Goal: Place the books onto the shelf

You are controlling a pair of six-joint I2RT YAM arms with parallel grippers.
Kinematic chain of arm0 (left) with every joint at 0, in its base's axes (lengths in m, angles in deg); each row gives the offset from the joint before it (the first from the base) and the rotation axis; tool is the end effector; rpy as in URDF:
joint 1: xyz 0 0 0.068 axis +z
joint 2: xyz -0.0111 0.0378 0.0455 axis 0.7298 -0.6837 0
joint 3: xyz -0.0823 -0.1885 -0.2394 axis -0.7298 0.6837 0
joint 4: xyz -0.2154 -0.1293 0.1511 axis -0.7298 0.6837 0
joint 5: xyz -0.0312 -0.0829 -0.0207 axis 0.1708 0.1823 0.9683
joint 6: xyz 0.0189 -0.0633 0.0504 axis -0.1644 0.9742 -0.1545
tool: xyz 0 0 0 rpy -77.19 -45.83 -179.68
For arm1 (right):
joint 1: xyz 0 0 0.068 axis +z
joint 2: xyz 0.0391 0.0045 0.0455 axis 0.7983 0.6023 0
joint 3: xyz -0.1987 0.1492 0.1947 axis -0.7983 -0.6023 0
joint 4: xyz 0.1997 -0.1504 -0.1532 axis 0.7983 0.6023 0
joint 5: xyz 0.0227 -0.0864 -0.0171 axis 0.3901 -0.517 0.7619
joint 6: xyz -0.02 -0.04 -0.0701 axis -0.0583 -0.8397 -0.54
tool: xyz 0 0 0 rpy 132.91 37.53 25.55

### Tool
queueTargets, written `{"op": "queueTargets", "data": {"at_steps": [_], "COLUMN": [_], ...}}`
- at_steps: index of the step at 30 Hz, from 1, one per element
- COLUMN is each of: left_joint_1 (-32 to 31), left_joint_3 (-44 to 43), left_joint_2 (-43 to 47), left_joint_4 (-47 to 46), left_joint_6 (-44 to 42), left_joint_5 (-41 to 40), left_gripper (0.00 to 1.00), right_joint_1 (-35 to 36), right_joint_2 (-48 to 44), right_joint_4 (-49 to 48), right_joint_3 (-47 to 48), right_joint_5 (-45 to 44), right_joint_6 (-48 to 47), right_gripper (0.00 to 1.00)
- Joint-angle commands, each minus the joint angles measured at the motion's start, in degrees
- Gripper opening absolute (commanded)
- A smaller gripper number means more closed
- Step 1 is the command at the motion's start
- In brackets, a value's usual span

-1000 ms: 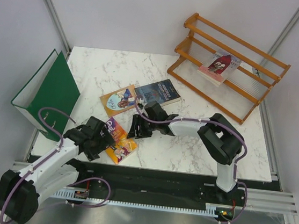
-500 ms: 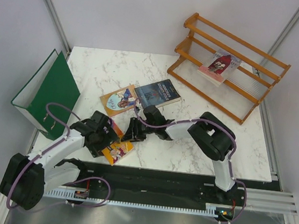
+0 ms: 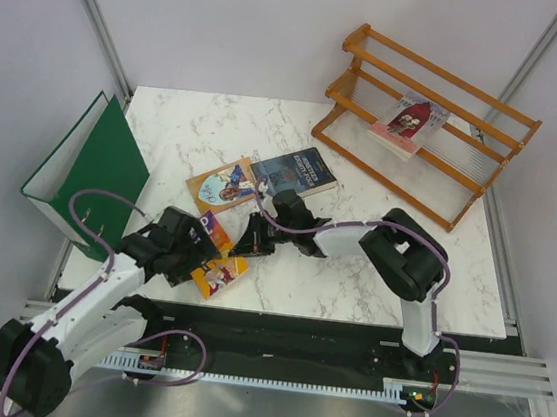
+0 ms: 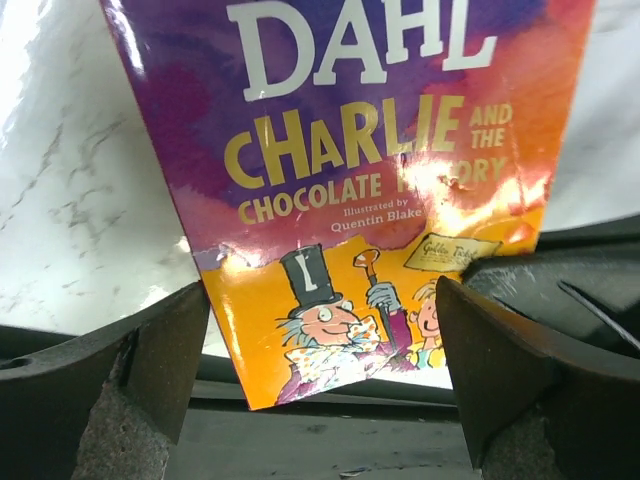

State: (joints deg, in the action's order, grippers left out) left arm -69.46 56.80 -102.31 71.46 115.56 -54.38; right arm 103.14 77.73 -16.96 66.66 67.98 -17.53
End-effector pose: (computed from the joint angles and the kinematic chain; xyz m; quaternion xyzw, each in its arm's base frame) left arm 0.1572 -0.0619 0.1660 -0.3228 0.9212 -0.1272 0.1760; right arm 0.2734 0.3921 0.1159 -0.1300 0.8465 0.5103 0.0788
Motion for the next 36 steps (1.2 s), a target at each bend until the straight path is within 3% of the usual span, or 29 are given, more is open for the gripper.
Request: {"op": "queueTargets", "data": {"at_steps": [1,7,11,12,16,23,24,25,27,28,30,31,34,36], "left_joint_1": [0.0,0.0,0.0,0.0,0.0,0.0,-0.09,0.0,-0.09,-0.09,-0.09,-0.09,-0.09,-0.09], "left_joint_3": [-4.95,-2.68,3.21,6.27,10.87,9.99,9.99,9.99,9.73,9.47,8.33,7.97,6.66,5.26], "left_joint_2": [8.14,17.37,21.51,21.86,18.98,11.24,10.97,10.62,9.74,9.39,8.43,8.16,6.76,5.88], "left_joint_4": [-4.29,-10.17,-23.07,-29.98,-43.91,-52.62,-53.85,-54.91,-57.64,-58.08,-58.96,-58.79,-59.93,-60.71], "left_joint_6": [-3.34,-5.27,-5.27,-5.18,-4.04,-4.39,-4.31,-4.22,-4.04,-4.04,-4.39,-4.48,-5.79,-6.85], "left_joint_5": [-3.23,-3.94,1.4,2.38,8.54,11.7,11.71,11.71,12.32,12.59,13.64,13.9,16.01,17.59], "left_gripper": [1.0,1.0,1.0,0.99,0.99,0.91,0.86,0.69,0.52,0.36,0.14,0.02,0.02,0.02], "right_joint_1": [-4.28,-11.76,-13.78,-13.79,-13.79,-13.7,-13.7,-13.7,-13.7,-13.7,-13.7,-13.79,-13.79,-13.96], "right_joint_2": [-7.93,-16.97,-20.15,-20.68,-22.09,-23.41,-23.32,-23.41,-23.41,-23.67,-24.46,-25.77,-29.28,-31.13], "right_joint_4": [0.6,-0.62,-4.57,-5.37,-9.93,-18.9,-19.17,-19.17,-18.74,-18.56,-14.36,-12.25,-3.2,0.77], "right_joint_3": [-1.59,-5.64,-7.31,-7.57,-9.15,-13.55,-14.42,-14.87,-15.83,-16.18,-16.45,-16.54,-16.71,-17.76], "right_joint_5": [2.8,6.66,9.4,9.92,11.86,13.62,13.71,13.79,14.06,13.97,13.18,11.7,8.53,5.89], "right_joint_6": [-2.66,-0.82,2.78,4.18,8.58,14.47,14.74,14.91,14.74,14.57,11.59,9.92,4.29,2.45], "right_gripper": [0.0,0.0,0.0,0.0,0.0,0.0,0.0,0.0,0.0,0.01,0.08,0.19,0.4,0.47]}}
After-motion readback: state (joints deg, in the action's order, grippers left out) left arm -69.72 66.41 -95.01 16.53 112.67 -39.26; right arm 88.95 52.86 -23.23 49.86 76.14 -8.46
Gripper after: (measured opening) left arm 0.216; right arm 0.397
